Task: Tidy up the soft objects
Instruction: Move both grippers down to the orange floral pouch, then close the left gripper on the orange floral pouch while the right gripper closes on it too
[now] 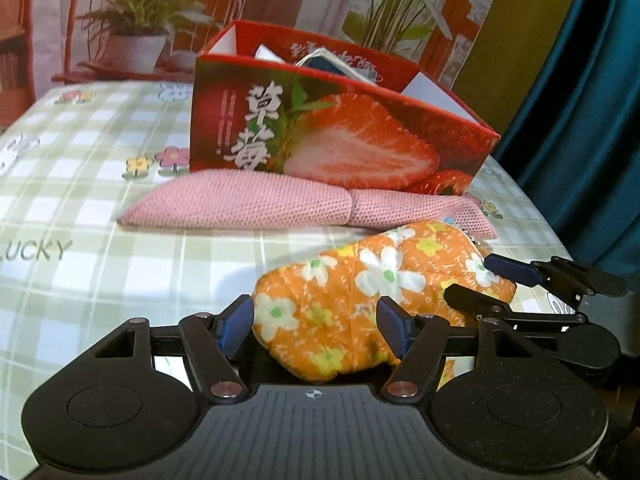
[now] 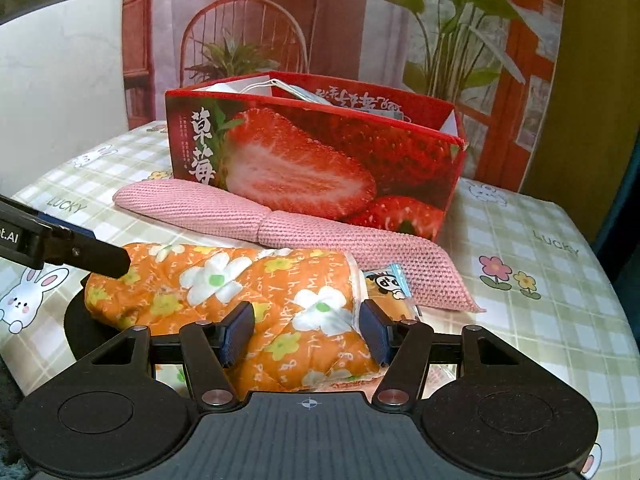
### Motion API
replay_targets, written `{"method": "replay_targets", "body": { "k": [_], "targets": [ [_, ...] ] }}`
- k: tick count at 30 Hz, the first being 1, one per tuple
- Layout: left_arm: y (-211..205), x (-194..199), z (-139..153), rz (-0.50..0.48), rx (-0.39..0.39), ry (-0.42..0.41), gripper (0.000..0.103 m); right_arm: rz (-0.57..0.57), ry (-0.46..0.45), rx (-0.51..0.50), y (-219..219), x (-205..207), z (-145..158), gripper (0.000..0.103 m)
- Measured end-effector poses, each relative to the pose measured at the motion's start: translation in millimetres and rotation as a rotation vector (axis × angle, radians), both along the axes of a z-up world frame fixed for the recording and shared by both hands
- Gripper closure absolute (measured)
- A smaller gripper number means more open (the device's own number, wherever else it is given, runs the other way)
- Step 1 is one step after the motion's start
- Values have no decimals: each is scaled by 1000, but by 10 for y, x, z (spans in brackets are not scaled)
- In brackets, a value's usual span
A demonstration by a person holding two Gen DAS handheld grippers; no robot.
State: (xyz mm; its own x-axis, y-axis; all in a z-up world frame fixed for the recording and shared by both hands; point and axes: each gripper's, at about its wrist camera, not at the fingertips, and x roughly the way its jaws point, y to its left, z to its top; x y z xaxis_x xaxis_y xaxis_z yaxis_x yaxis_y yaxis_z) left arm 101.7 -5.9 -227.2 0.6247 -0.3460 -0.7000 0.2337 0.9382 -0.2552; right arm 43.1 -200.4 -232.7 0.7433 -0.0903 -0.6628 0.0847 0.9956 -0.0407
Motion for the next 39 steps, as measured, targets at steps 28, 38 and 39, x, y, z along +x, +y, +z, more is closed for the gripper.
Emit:
{"method": "replay_targets", "body": {
  "k": [28,38,39],
  "targets": [
    [22,45,-142,14,-146,5,34,-19,-66,44,-12,-85,-55,44],
    [110,26,-194,40,-55,-17,74,-31,-88,94,-62,-133,-16,45],
    [131,25,-187,43,-55,-21,74,-35,-99,96,-62,-152,-10,45]
  ]
}}
